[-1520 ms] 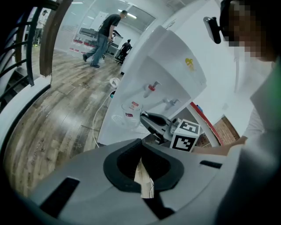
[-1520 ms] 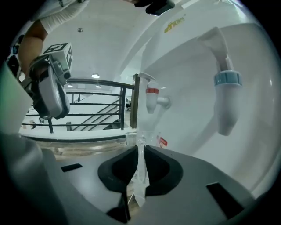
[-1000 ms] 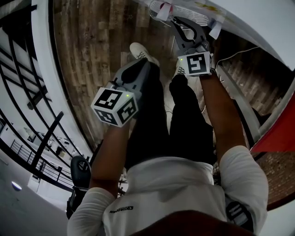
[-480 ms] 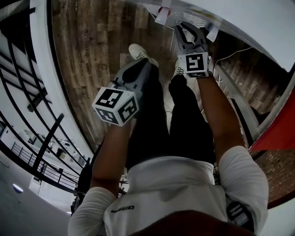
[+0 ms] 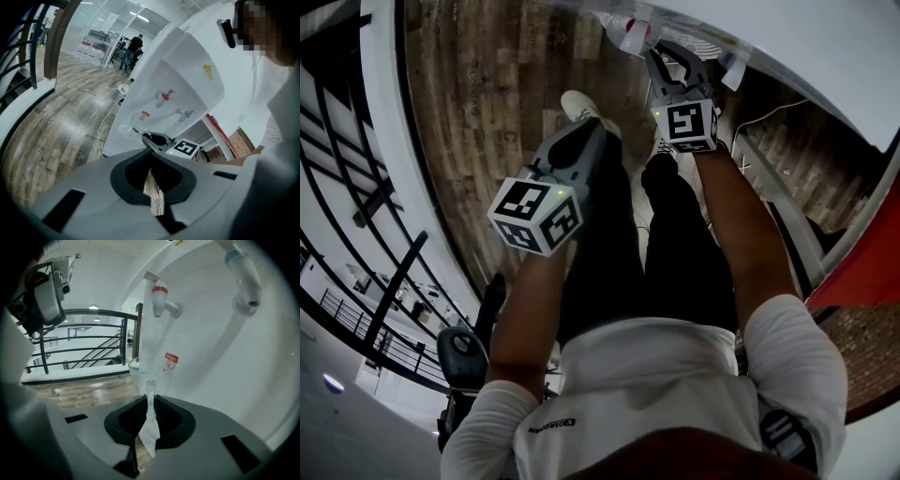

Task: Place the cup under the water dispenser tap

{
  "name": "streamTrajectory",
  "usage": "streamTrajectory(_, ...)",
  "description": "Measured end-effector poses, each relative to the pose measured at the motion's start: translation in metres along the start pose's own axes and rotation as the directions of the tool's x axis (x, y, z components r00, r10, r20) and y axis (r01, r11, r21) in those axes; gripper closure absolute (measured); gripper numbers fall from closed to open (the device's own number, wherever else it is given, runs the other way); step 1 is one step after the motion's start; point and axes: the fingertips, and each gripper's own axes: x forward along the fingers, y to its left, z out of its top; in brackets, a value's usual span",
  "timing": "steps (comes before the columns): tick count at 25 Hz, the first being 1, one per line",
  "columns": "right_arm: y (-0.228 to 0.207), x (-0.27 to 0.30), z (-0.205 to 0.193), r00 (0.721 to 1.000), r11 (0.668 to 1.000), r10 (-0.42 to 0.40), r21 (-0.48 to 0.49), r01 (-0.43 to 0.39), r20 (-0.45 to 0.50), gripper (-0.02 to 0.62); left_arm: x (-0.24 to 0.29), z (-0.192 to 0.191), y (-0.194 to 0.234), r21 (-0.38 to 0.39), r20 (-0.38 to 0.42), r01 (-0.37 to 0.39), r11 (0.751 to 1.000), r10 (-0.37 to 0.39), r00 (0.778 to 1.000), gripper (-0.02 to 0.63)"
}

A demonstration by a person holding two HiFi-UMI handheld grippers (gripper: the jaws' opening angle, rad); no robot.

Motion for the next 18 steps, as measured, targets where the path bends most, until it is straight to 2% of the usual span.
streamTrajectory(11, -0.0017, 0.0008, -0.0016, 0.999, 1.000, 0.007, -0.012, -0.008, -0.039, 0.544, 0.0033, 0.0028, -0.0055, 0.008, 0.002, -0.002, 1.000, 0.002, 1.000, 0.611)
streamTrajectory(18, -0.0038, -0.0060, -0.0081, 0.997, 1.000, 0.004, -0.024, -0.006, -0.075, 0.485, 0.0053, 0.0041, -0.0091, 0.014, 0.011, -0.003, 1.000, 0.003, 1.000, 0.611)
